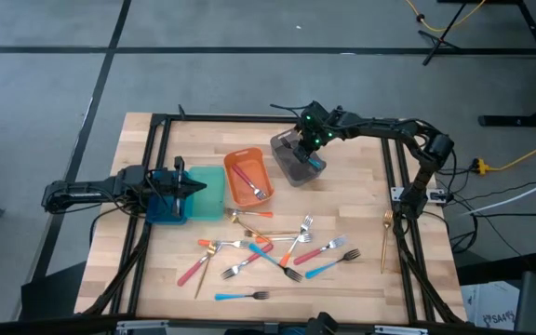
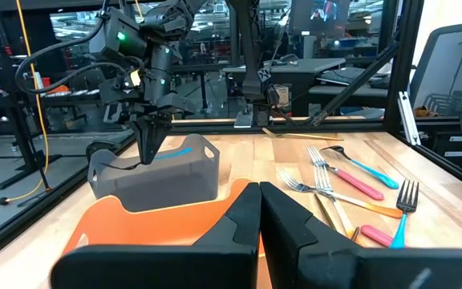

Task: Sort silverware by color (type)
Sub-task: Put the blue fork into the black bin

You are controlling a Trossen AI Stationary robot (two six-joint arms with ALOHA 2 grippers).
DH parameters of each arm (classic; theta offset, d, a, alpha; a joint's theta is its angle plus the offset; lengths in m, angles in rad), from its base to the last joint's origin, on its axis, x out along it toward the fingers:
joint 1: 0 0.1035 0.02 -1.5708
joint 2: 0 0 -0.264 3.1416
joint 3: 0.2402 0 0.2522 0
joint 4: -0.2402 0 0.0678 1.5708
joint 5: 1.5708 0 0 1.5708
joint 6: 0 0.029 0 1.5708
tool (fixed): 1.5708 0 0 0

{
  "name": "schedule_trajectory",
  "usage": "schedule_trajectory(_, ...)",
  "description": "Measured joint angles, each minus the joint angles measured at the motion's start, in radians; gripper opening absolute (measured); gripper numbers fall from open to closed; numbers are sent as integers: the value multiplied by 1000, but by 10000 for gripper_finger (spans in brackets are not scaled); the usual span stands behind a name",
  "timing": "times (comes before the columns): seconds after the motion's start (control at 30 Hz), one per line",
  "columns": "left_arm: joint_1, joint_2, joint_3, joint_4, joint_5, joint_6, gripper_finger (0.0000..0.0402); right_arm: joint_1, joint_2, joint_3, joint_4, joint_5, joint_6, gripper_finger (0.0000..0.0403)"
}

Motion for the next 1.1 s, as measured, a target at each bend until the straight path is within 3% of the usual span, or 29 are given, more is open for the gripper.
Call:
schedule_trajectory(0.37, 0, 0, 0, 0, 0, 0, 2, 0, 8, 0, 2, 54, -1, 1)
schedule_trajectory(0.6, 0, 0, 0, 0, -1, 0, 2, 0, 64, -2, -1, 11, 0, 1)
schedule_trajectory(1.1, 0, 0, 0, 0, -1, -1, 2, 0, 107, -1, 9, 46, -1, 1)
